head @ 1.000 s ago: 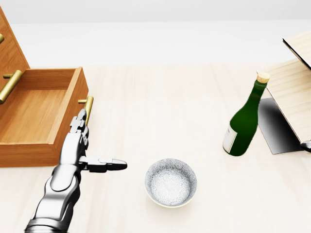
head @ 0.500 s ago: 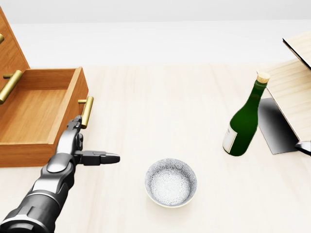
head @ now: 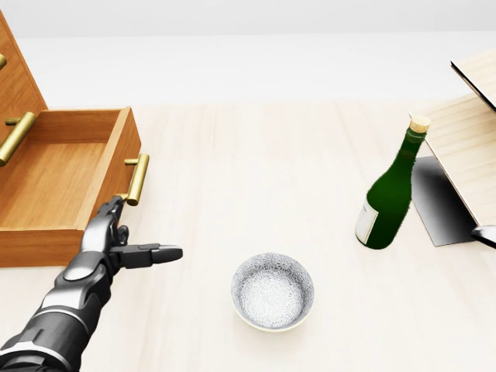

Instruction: Close the bottom drawer of the cabinet.

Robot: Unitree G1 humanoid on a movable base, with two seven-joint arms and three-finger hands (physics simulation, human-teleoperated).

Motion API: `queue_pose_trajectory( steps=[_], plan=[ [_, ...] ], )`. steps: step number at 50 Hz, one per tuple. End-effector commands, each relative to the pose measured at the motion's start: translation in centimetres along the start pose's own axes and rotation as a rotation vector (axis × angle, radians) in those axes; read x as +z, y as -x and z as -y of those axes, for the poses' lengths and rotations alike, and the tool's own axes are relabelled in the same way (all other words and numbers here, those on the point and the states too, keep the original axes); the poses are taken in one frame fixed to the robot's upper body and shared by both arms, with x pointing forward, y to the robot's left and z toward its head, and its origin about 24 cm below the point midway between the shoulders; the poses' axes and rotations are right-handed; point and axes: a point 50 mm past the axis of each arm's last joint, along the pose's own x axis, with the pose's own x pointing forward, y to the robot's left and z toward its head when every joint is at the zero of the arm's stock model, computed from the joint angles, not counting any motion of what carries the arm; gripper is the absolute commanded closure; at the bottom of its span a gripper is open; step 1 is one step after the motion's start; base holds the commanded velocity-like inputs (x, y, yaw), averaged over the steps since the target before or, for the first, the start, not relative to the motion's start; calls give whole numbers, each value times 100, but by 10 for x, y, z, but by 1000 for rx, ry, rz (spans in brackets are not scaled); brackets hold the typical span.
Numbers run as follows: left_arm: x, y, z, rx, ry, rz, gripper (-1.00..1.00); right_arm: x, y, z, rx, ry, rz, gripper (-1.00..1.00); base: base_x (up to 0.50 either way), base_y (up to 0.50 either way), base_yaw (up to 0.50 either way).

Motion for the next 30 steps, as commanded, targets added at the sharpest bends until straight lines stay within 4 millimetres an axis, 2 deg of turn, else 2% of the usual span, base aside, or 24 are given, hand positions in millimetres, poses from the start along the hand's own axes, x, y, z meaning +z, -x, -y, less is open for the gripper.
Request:
queue_pose_trajectory(
  steps=[1,19,30],
  plan=[
    [-15,2,-4,11,33,-54,-100,2,-1,0,2,-2,8,-100,0,0,0],
    [-21,4,-12,50,16,-91,-100,1,1,0,4,0,3,-100,0,0,0],
    [-25,5,-23,94,137,-131,-100,0,1,-1,5,0,0,-100,0,0,0]
  ],
)
